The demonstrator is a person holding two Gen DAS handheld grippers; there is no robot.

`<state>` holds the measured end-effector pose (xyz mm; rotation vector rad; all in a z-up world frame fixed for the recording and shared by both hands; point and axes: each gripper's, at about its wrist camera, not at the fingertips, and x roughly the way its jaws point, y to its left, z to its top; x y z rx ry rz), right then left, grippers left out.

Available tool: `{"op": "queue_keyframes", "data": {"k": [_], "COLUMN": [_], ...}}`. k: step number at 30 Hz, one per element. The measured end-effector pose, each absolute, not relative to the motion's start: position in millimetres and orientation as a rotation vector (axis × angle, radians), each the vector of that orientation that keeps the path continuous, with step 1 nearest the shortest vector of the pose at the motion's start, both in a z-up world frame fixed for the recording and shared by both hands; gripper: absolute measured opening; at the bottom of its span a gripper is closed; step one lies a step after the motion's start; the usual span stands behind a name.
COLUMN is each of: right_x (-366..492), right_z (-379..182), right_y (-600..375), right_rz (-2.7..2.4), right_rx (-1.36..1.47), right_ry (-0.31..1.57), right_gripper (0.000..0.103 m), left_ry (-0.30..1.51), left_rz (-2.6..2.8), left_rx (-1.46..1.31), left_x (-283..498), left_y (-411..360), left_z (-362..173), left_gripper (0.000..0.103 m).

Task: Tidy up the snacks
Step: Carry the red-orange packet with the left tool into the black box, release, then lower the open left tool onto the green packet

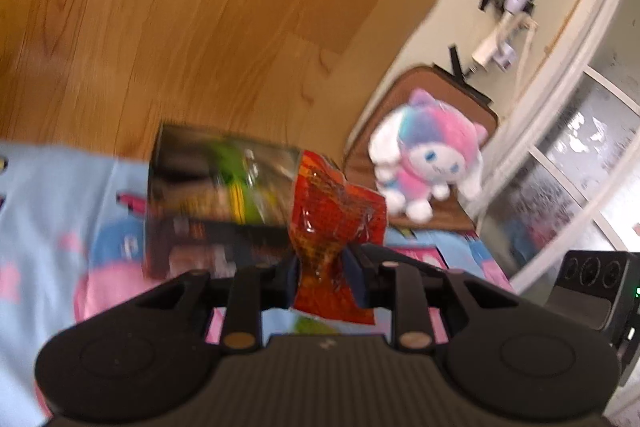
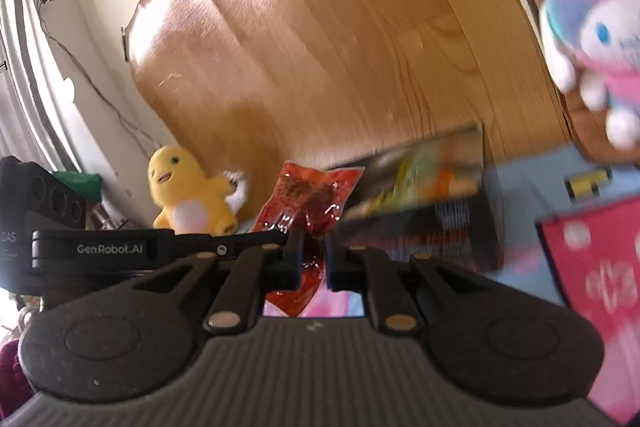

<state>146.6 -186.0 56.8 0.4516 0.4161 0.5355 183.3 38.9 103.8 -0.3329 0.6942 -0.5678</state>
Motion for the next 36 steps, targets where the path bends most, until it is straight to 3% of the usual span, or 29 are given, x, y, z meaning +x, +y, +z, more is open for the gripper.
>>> {"op": "queue_keyframes", "data": {"k": [14,18,23,25,30,36], "right_x": [231,219,180,151,113,99], "right_z": [42,42,44,41,18,-16], "right_y": [-154,-158,-182,-195,-218,-244], "right_rz": [0.44,0.38,0.385,0.388,0.347,0.322], "right_rx": [0.281,0.273,0.338,0.355,0.396,0.635], "right_ry": [0.431,0.395,0.381,0.348,0.453,0.594], "right_gripper": [0.018,0.047,0.046,0.045,0.047,0.046], "left_ry": [0.684,0.669,0.633,0.627,0.683,0.814], "left_rz": [-0.341,-0.317,-0.368,-0.399,-0.454,-0.478], "left_rx": [-0.266,-0.254,-0.274,-0.274,-0.269,-0.316], "left_x": [265,260,224,202,161,155], "left_y": [42,45,52,53,47,36], "left_z": [72,72,82,83,62,26], "left_gripper": [0.034,0.04,0.04,0.045,0.047,0.047]}}
